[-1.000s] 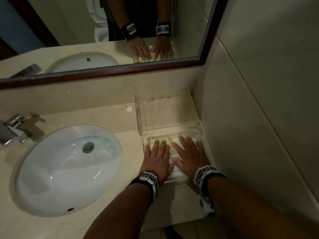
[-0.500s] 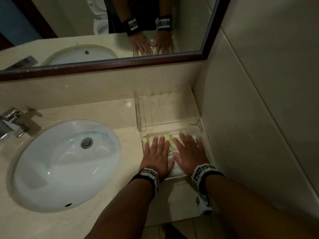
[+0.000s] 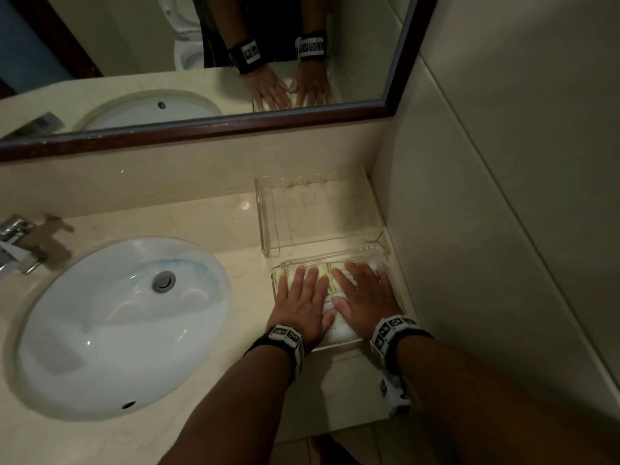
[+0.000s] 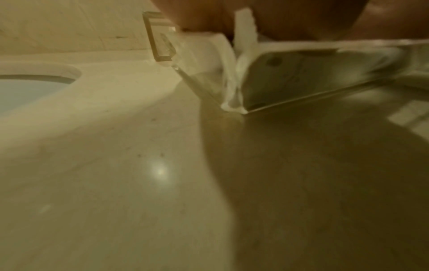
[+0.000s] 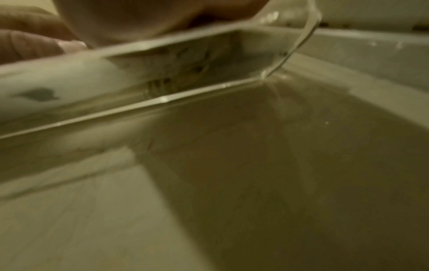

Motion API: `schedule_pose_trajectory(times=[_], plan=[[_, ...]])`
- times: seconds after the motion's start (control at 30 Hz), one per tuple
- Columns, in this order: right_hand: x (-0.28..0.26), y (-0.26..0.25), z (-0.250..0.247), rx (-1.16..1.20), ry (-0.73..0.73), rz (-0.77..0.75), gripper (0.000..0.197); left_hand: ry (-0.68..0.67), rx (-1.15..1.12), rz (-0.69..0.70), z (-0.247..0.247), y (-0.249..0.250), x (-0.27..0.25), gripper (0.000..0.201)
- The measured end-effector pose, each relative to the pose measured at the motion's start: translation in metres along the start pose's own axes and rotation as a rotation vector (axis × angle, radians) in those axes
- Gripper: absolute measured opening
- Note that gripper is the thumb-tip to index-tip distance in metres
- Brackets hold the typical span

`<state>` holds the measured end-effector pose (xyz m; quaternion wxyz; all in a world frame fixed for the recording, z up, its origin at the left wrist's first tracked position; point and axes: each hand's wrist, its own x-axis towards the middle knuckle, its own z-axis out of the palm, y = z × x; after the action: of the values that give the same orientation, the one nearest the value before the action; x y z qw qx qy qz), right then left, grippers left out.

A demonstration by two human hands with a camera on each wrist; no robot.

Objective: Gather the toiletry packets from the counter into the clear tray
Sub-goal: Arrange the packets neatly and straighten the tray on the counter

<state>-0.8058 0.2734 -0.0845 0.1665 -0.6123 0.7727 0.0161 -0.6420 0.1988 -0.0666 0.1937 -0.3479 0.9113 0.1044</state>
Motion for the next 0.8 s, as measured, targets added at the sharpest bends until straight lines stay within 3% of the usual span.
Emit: schedule_pose_trajectory(times=[0.17,0.4,0.57,0.8], plan=[[-0.003,0.005,-0.003,-0.031,0.035,-0.041,0.064,0.021,0.022,0.06,-0.007,-0.001,-0.003,0.077],[-0.004,0.003,0.002,-0.029,0.028,-0.064,0.072,-0.029,0.035,0.098,-0.004,-0.003,0.002,0.098],[0.0,0.005,0.004,0.019,0.008,-0.031,0.066,-0.026,0.018,0.084,0.001,-0.004,0.007,0.088],[0.002,0.001,0.008,0.047,0.09,-0.002,0.058,-0.012,-0.029,0.031,0.0,0.003,0.007,0.065]])
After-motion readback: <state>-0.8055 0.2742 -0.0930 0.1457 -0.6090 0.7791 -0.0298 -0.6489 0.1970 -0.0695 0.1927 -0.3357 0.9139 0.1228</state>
